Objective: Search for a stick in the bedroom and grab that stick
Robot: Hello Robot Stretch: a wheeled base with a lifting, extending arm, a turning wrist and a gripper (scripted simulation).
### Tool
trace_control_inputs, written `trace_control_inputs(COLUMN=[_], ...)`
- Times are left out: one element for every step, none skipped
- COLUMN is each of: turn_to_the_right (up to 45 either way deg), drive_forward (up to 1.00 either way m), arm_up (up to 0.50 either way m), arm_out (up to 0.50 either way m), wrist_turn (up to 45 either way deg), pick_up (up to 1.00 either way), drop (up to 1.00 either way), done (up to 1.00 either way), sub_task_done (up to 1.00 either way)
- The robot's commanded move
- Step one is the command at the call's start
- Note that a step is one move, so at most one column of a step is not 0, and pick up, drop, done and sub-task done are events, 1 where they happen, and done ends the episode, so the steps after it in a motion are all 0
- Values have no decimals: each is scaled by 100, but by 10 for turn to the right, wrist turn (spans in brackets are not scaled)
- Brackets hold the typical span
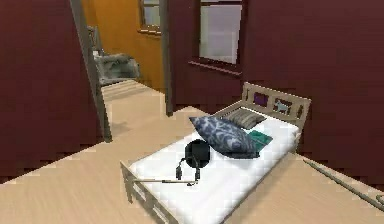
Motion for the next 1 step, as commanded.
trace_control_inputs(turn_to_the_right=[-390], drive_forward=[0], arm_up=[0], arm_out=[0], wrist_turn=[0], pick_up=[0], drop=[0], done=[0], sub_task_done=[0])
